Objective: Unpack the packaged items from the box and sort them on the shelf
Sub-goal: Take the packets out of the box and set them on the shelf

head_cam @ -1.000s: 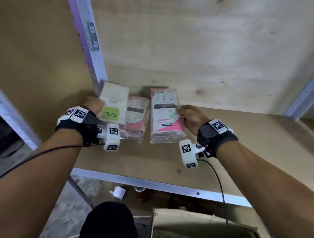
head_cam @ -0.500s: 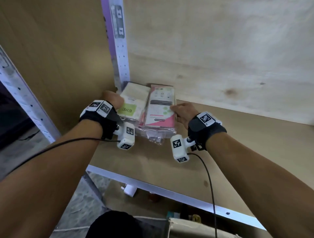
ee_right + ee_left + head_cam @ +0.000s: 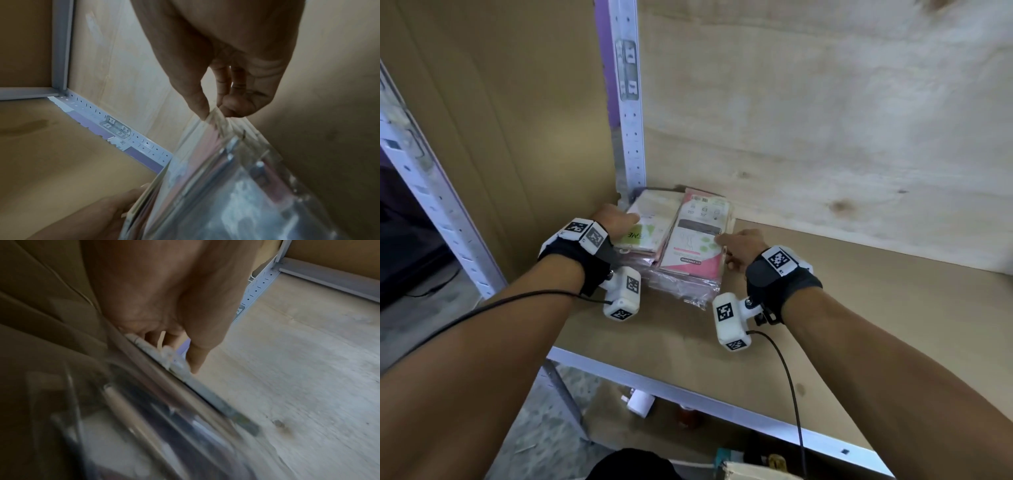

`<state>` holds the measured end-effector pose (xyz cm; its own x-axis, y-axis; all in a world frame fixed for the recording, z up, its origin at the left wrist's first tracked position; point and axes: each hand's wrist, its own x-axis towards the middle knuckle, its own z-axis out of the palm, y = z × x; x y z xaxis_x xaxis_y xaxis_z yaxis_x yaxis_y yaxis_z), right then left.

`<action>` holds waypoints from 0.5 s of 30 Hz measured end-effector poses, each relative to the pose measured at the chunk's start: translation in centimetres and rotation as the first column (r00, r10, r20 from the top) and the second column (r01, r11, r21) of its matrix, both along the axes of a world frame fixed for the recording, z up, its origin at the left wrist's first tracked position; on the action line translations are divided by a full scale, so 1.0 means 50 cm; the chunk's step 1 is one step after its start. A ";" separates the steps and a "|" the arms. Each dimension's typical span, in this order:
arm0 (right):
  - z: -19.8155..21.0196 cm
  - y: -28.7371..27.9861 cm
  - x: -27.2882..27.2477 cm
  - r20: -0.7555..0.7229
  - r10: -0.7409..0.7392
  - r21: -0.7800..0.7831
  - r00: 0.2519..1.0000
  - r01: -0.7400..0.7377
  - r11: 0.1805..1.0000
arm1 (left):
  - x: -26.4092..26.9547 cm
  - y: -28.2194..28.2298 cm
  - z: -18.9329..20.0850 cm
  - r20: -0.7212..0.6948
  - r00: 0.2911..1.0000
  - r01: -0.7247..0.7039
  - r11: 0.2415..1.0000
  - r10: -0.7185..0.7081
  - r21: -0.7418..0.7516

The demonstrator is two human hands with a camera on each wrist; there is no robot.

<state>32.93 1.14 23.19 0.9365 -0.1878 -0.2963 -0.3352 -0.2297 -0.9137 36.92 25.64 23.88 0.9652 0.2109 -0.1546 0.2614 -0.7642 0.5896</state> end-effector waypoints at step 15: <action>0.051 -0.086 -0.125 -0.026 0.179 -0.067 0.984 -0.180 0.981 | -0.105 -0.051 0.060 0.222 0.974 0.073 0.989 -0.043 -0.130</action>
<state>26.69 -3.18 25.75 0.9509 -0.0380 -0.3071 -0.3005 -0.3500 -0.8872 31.67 23.08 26.88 0.9887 0.1452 0.0372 0.0729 -0.6829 0.7268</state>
